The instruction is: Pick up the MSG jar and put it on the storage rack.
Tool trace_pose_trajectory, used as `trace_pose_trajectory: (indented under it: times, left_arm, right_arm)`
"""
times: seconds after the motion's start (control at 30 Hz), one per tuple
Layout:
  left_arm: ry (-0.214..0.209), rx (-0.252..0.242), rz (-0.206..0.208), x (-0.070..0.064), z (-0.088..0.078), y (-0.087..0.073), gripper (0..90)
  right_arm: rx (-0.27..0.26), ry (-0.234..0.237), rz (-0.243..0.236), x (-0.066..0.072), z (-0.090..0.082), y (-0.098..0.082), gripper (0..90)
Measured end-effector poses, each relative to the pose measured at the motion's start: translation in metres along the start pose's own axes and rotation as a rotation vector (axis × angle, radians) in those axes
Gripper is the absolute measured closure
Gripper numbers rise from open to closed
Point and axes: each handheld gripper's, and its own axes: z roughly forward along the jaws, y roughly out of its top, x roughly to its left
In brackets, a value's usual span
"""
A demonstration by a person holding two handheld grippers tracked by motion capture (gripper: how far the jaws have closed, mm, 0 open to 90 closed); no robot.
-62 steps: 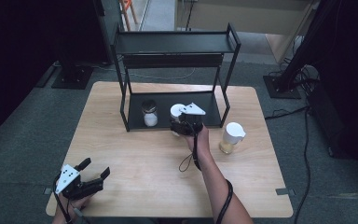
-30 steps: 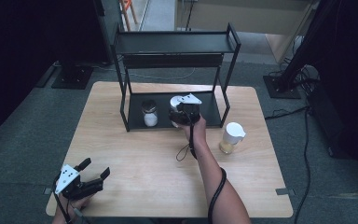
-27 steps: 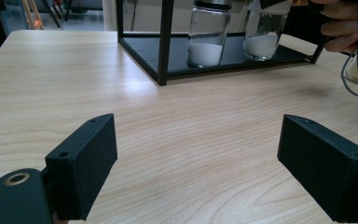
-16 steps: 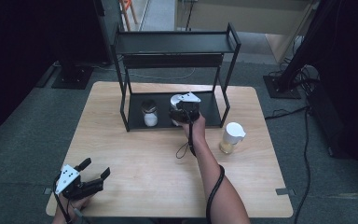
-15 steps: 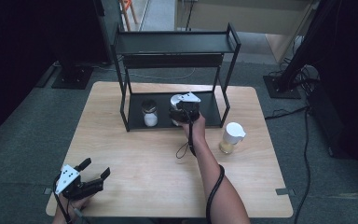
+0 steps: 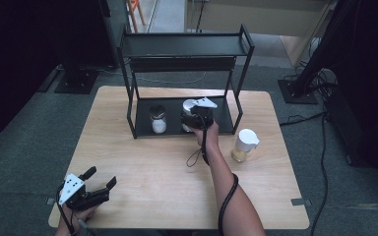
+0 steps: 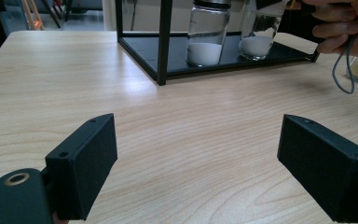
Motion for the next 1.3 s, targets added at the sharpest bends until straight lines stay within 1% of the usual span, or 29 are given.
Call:
trace_pose_trajectory:
  times: [0.07,0.1,0.13,0.17,0.2,0.23,0.27,0.3,0.33,0.63,0.67,0.77,0.8,1.0,1.17,1.3]
  left_arm:
    - [0.004,-0.001,-0.001,0.0,0.0,0.0,12.2]
    - [0.004,-0.001,0.0,0.0,0.0,0.0,12.2]
    - [0.005,-0.001,0.0,0.0,0.0,0.0,12.2]
    - [0.005,-0.001,0.0,0.0,0.0,0.0,12.2]
    - [0.004,-0.001,0.0,0.0,0.0,0.0,12.2]
    - [0.004,-0.001,0.0,0.0,0.0,0.0,12.2]
    - [0.004,-0.001,0.0,0.0,0.0,0.0,12.2]
    - [0.004,-0.001,0.0,0.0,0.0,0.0,12.2]
    - [0.004,-0.001,0.0,0.0,0.0,0.0,12.2]
    - [0.004,-0.001,-0.001,0.0,0.0,0.0,12.2]
    - [0.005,0.0,-0.001,0.0,0.0,0.0,12.2]
    - [0.005,-0.001,-0.002,0.0,0.0,0.0,12.2]
    - [0.006,-0.001,-0.003,0.0,0.0,0.0,12.2]
    - [0.01,-0.001,-0.003,0.0,0.0,0.0,12.2]
    - [0.01,0.0,-0.003,0.0,0.0,0.0,12.2]
    - [0.009,0.002,-0.001,0.0,0.0,0.0,12.2]
  right_arm:
    - [-0.004,0.013,0.014,-0.001,-0.002,0.002,20.2]
    - [-0.001,0.017,0.011,-0.001,-0.002,0.002,16.7]
    - [0.0,0.015,-0.002,0.0,-0.002,0.002,13.2]
    - [0.0,0.015,-0.002,0.0,-0.002,0.002,13.2]
    - [0.006,0.021,-0.013,0.001,-0.003,0.0,8.6]
    - [0.006,0.021,-0.013,0.001,-0.003,0.0,8.6]
    - [0.009,0.025,-0.019,0.001,-0.004,-0.002,5.1]
    - [0.009,0.025,-0.019,0.001,-0.004,-0.002,5.1]
    - [0.011,0.035,-0.021,0.002,-0.006,-0.005,3.5]
    - [-0.001,0.048,-0.036,0.002,-0.017,-0.013,3.4]
    - [-0.012,0.061,-0.03,0.001,-0.021,-0.014,3.4]
    - [-0.021,0.069,-0.03,0.0,-0.025,-0.016,3.4]
    - [-0.026,0.072,-0.032,0.0,-0.029,-0.019,3.5]
    - [-0.036,0.089,-0.047,-0.001,-0.038,-0.027,3.7]
    - [-0.034,0.094,-0.051,-0.001,-0.044,-0.032,3.9]
    - [-0.04,0.105,-0.06,-0.002,-0.054,-0.041,4.1]
